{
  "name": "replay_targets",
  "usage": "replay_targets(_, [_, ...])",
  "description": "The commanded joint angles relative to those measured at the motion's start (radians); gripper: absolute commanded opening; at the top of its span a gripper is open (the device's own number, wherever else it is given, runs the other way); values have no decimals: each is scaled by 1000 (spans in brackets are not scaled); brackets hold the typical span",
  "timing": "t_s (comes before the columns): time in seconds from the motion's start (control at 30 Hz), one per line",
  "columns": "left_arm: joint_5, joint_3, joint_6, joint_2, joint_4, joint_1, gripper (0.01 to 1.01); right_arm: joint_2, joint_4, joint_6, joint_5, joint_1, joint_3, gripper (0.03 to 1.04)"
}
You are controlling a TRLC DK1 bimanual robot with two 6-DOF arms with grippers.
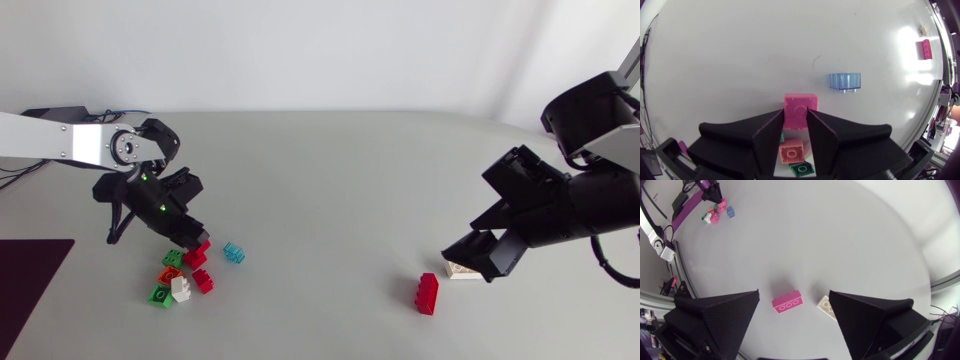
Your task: Sort duplo bricks by size, large to the right and small to the left
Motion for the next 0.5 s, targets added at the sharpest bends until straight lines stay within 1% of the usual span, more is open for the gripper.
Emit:
replay_targets(0.0, [-2,-46,14,-22,22,2,485,-13,-11,21,0,8,-28,1000])
replay_targets(0.03, [-2,-57,13,-28,31,-1,620,-16,-11,23,0,8,-32,1000])
replay_targets(0.07, [0,-66,11,-34,37,-6,666,-21,-11,23,0,8,-32,1000])
replay_targets(0.13, [0,-86,11,-37,53,-12,672,-25,-14,23,0,8,-32,1000])
replay_targets(0.17, [0,-98,11,-39,62,-13,723,-28,-16,23,2,8,-32,1000])
replay_targets(0.23, [-2,-115,14,-48,77,-13,933,-33,-17,23,2,8,-32,1000])
replay_targets(0.27, [-2,-115,14,-57,80,-9,977,-34,-20,23,2,8,-32,1000])
replay_targets(0.47, [0,-40,7,-132,50,3,977,-44,-24,27,2,8,-30,1000])
